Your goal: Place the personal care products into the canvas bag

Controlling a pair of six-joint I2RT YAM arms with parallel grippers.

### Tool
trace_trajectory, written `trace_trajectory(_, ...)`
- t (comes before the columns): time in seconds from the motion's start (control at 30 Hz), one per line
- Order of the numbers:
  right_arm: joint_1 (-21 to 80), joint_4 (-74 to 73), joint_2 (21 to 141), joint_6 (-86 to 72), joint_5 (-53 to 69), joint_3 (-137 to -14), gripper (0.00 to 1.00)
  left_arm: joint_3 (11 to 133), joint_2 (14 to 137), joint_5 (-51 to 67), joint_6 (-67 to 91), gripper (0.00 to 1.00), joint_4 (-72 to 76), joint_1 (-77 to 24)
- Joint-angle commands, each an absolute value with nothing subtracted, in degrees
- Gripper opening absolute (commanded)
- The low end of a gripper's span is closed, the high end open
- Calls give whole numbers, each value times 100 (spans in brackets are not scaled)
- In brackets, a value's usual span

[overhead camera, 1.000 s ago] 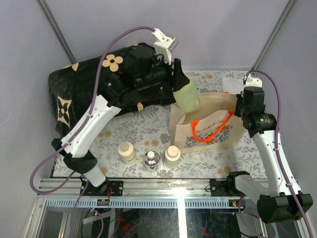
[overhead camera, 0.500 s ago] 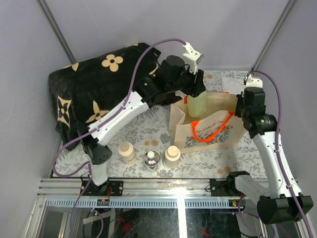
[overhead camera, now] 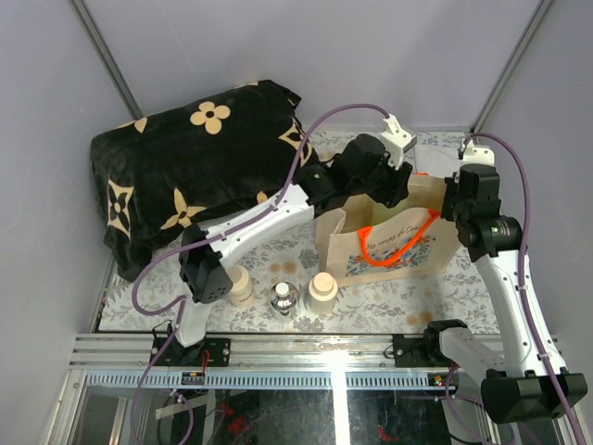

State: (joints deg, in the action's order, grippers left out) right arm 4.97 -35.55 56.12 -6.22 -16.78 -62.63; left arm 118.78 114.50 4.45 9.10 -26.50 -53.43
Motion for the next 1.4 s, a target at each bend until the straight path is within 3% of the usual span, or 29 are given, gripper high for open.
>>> trace_trajectory(0.0,474,-4065,5455,-580,-1571,-6519,0,11852,11420,135,964,0,-1224,-5441)
trace_trajectory(0.63,473,-4206,5234,-655,-1588,-6588,0,11647,12213,-251,993,0,-628,-5626)
trace_trajectory(0.8,471,-4199,5221,-647,-1610,-6535,0,11642,12389,48,1145,14,-484,-5671)
trace_trajectory(0.87,473,-4184,5225,-630,-1629,-6513,0,11646,12433,137,1183,25,-445,-5686)
trace_trajectory(1.27,475,-4129,5253,-650,-1600,-6428,0,11655,12374,602,1251,48,-464,-5707)
trace_trajectory(1.37,471,-4145,5281,-650,-1601,-6427,0,11684,12352,728,1292,59,-547,-5715)
